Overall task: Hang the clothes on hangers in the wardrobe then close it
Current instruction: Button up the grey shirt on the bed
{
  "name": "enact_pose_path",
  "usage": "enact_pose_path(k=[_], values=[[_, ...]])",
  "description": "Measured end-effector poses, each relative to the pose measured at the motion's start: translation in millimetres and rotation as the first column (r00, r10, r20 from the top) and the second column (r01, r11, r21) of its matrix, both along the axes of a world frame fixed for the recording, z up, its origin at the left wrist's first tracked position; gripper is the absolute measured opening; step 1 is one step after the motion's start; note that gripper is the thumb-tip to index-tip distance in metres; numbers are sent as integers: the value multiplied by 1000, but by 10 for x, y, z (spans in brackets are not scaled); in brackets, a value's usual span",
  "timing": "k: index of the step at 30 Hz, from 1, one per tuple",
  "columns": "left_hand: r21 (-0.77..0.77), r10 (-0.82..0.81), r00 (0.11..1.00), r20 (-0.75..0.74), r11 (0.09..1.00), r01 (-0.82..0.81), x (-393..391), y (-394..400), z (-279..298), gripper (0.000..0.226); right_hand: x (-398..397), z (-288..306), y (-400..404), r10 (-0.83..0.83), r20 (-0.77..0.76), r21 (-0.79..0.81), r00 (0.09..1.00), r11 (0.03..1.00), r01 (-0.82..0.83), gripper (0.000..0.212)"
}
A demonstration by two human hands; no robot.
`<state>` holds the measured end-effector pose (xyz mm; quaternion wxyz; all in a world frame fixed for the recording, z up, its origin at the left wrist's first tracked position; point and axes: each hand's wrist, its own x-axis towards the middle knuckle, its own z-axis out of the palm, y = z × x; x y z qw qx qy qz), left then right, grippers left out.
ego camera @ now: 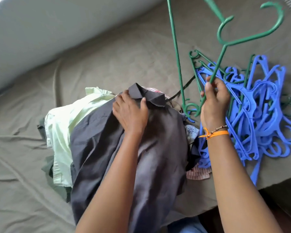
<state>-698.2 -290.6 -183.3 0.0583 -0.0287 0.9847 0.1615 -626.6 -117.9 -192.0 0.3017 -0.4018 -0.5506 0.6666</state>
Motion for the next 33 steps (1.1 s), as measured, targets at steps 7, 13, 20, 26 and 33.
enact_pose_path(k=[7, 13, 20, 26, 33], values=[[4, -40, 888, 458, 999, 43, -745, 167, -226, 53, -761, 29, -340, 227, -172, -249, 959, 932, -265, 48], [365, -94, 923, 373, 930, -53, -855, -116, -279, 30, -1224, 115, -427, 334, -256, -295, 907, 866, -403, 40], [842, -305, 845, 439, 468, -269, -945, -324, 55, 49, -1068, 34, -376, 593, -439, -358, 675, 573, -737, 37], [845, -206, 894, 399, 460, -272, -940, -373, 128, 26, -662, -91, -72, 817, -307, -405, 488, 352, -844, 38], [812, -265, 853, 450, 518, -268, -840, -324, 97, 19, -732, 142, -219, 895, -271, -359, 355, 249, -900, 40]])
